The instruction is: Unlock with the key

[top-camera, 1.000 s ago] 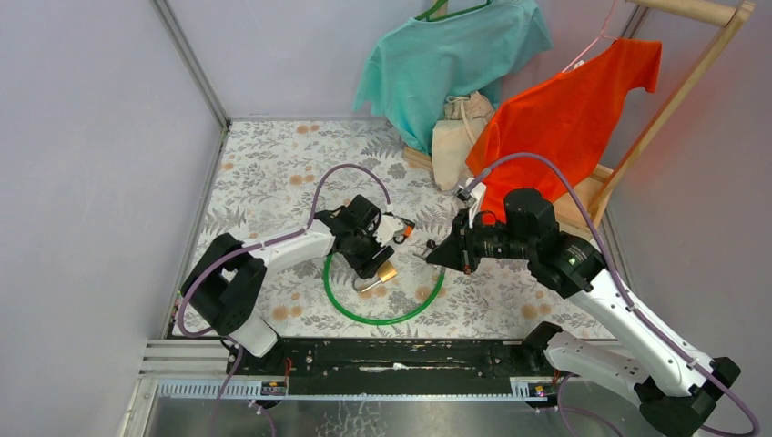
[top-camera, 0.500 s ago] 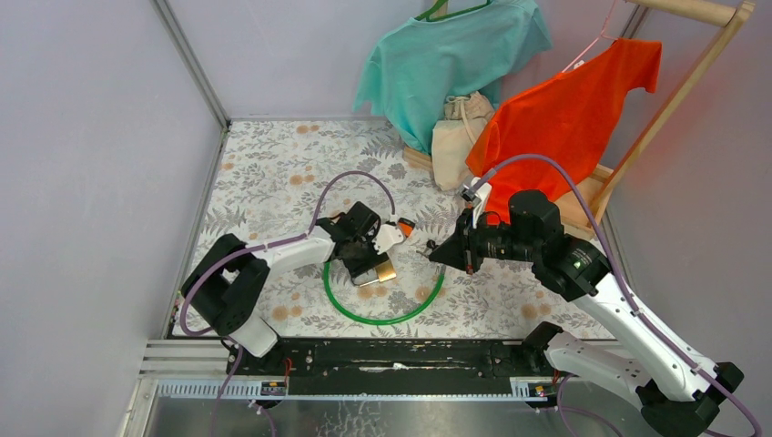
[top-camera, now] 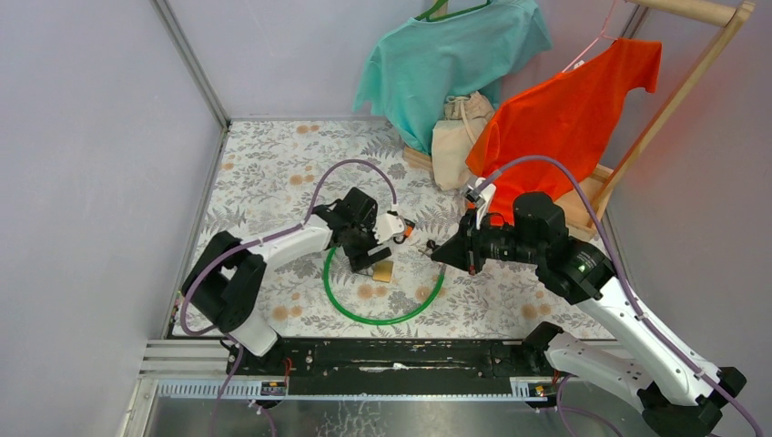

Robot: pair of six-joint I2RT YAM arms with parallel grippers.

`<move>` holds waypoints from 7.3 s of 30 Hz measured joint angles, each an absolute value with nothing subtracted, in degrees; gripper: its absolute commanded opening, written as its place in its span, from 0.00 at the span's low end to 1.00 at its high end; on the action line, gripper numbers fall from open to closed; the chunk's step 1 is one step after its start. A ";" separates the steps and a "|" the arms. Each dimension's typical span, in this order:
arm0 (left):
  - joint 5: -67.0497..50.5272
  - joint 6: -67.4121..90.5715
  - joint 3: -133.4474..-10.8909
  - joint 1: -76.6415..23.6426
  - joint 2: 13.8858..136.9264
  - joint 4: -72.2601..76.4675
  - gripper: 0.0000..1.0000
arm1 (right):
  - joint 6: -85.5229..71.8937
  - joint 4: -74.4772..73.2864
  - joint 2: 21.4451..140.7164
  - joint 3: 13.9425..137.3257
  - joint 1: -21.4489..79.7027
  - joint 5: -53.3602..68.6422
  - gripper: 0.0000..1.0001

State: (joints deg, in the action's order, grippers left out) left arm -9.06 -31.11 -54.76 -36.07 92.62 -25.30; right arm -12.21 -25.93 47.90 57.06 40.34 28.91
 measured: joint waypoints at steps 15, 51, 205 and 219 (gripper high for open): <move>-24.10 -48.18 -54.04 -35.99 89.25 -33.04 0.81 | -12.23 -26.72 47.29 56.66 40.34 27.59 0.00; -16.69 -56.75 -44.91 -38.63 85.21 -31.14 0.10 | -13.28 -27.83 47.27 56.84 40.34 27.49 0.00; -66.46 -43.62 -83.55 -13.08 86.41 -73.25 0.00 | -9.23 -30.83 64.03 69.17 40.34 36.77 0.00; -73.17 -53.91 -85.58 -20.08 87.72 -81.14 0.00 | -5.56 -31.09 70.02 74.61 40.73 43.33 0.00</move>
